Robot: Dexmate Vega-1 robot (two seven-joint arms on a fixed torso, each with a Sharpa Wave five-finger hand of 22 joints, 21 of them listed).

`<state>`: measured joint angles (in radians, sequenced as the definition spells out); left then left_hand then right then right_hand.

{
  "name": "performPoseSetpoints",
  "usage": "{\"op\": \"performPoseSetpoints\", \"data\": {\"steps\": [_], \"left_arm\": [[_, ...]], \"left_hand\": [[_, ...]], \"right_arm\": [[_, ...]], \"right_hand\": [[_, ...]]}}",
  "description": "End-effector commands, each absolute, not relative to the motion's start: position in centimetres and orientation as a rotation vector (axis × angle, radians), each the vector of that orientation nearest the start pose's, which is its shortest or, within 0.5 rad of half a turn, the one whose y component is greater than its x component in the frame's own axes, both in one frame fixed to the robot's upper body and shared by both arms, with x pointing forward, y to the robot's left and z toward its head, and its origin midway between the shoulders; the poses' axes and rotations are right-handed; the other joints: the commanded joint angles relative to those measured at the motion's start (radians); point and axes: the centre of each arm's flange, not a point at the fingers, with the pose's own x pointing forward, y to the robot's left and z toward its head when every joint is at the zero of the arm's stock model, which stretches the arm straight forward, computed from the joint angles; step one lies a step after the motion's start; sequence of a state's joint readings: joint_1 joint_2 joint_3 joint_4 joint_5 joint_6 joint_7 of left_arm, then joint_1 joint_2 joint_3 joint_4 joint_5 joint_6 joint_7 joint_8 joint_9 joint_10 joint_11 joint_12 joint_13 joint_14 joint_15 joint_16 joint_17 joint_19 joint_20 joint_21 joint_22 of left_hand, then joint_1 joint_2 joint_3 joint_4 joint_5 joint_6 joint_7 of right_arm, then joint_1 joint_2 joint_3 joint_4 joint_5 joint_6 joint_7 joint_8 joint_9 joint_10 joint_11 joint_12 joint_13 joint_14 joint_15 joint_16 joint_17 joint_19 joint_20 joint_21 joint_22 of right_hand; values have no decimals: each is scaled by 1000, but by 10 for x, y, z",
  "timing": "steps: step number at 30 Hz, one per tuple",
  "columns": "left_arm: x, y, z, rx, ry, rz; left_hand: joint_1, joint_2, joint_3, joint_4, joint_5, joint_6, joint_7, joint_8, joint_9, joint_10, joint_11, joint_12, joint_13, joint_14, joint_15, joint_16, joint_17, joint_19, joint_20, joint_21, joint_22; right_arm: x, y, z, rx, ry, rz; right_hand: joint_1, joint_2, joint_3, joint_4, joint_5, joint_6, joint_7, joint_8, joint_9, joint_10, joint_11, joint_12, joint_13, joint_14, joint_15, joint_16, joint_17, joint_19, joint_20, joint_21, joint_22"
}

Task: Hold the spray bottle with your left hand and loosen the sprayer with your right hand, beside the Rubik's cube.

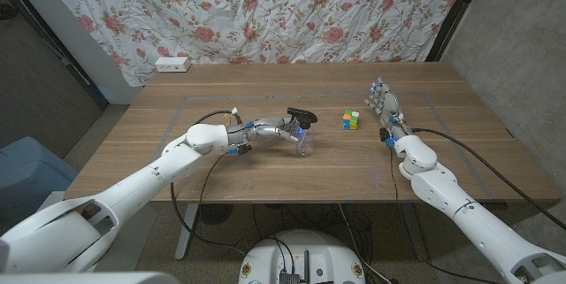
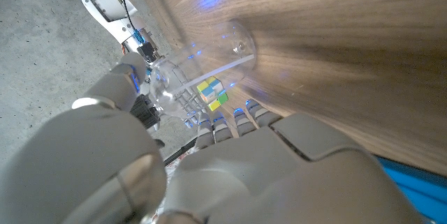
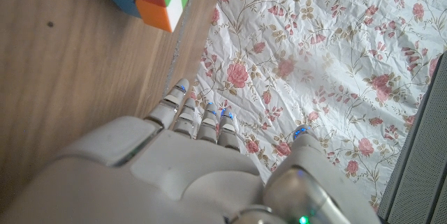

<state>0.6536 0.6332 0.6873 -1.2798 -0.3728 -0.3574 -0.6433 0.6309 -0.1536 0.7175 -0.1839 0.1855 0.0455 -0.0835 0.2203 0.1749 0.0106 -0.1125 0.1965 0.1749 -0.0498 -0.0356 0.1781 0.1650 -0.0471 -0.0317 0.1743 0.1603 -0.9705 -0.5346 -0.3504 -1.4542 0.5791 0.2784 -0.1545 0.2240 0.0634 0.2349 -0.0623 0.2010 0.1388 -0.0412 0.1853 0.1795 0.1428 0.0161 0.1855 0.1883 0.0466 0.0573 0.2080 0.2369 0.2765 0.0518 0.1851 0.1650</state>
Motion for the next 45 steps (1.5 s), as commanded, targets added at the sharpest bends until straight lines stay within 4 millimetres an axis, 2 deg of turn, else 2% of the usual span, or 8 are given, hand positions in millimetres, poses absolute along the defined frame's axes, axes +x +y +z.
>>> {"op": "performPoseSetpoints", "data": {"steps": [1, 4, 16, 23, 27, 35, 39, 45], "left_arm": [[633, 168, -57, 662, -516, -942], [634, 165, -58, 661, -516, -946], [639, 153, -62, 648, -516, -969], [640, 145, -65, 644, -512, -983], [641, 143, -66, 642, -510, -985], [641, 141, -69, 632, -512, -975], [642, 140, -70, 628, -515, -961], [643, 141, -73, 620, -512, -951]], "left_hand": [[25, 1, -4, -3, -1, 30, -3, 15, 3, 9, -5, 6, 3, 4, -47, 7, 4, 13, -26, 10, 4], [42, 3, -4, -3, -4, 47, 1, 20, 4, 20, -9, 7, 4, 8, -50, 6, 4, 17, -14, 10, 4], [121, -2, -10, -5, -9, 123, -14, 50, 11, 111, -26, 26, 12, 99, -69, 21, 5, 50, -21, 13, 5], [170, -8, -23, -5, -12, 143, 3, 62, 16, 179, -28, 40, 19, 173, -69, 29, 6, 75, -17, 15, 5], [199, -10, -34, -5, -13, 158, 10, 72, 19, 211, -41, 45, 22, 226, -76, 37, 7, 92, -15, 16, 5], [263, -10, -64, -3, -10, 225, 22, 115, 29, 291, -52, 62, 34, 314, -94, 43, 10, 129, -23, 18, 5], [307, -2, -88, 0, -7, 272, 28, 153, 42, 347, -59, 77, 49, 374, -110, 52, 14, 153, -33, 18, 6], [348, 19, -115, 5, -3, 319, 9, 201, 64, 402, -62, 101, 75, 418, -119, 64, 25, 177, -52, 18, 6]], "right_arm": [[623, -290, -57, 32, -580, 93], [623, -290, -57, 34, -580, 94], [623, -293, -59, 40, -576, 88], [622, -296, -60, 41, -575, 82], [621, -297, -62, 42, -571, 79], [621, -297, -63, 44, -569, 78], [620, -297, -64, 45, -568, 76], [619, -298, -66, 46, -564, 73]], "right_hand": [[-7, 0, 0, -5, 3, -3, 2, 3, 1, -1, 5, 8, 2, 4, 0, 5, 1, 8, 4, 5, 3], [-9, 2, 0, -5, 3, -3, 4, 3, 1, 0, 5, 8, 2, 4, 0, 6, 1, 9, 5, 5, 3], [-16, 7, -2, -3, 3, -4, 3, 3, 1, 0, 4, 8, 2, 5, 0, 8, 2, 12, 7, 6, 3], [-17, 9, -2, -5, 3, -4, 2, 3, 1, 0, 4, 8, 2, 4, 1, 8, 2, 14, 8, 6, 3], [-18, 10, -1, -6, 3, -4, 3, 3, 1, 0, 3, 8, 2, 4, 1, 8, 1, 15, 10, 6, 3], [-18, 11, -2, -8, 3, -5, 3, 4, 1, 0, 3, 8, 2, 6, 2, 9, 1, 17, 13, 6, 3], [-18, 11, -1, -9, 4, -4, 2, 4, 1, 0, 2, 8, 2, 6, 2, 9, 0, 18, 15, 6, 4], [-18, 13, -1, -10, 4, -4, 2, 4, 1, 0, 2, 9, 2, 6, 3, 10, 0, 19, 15, 7, 4]]}}
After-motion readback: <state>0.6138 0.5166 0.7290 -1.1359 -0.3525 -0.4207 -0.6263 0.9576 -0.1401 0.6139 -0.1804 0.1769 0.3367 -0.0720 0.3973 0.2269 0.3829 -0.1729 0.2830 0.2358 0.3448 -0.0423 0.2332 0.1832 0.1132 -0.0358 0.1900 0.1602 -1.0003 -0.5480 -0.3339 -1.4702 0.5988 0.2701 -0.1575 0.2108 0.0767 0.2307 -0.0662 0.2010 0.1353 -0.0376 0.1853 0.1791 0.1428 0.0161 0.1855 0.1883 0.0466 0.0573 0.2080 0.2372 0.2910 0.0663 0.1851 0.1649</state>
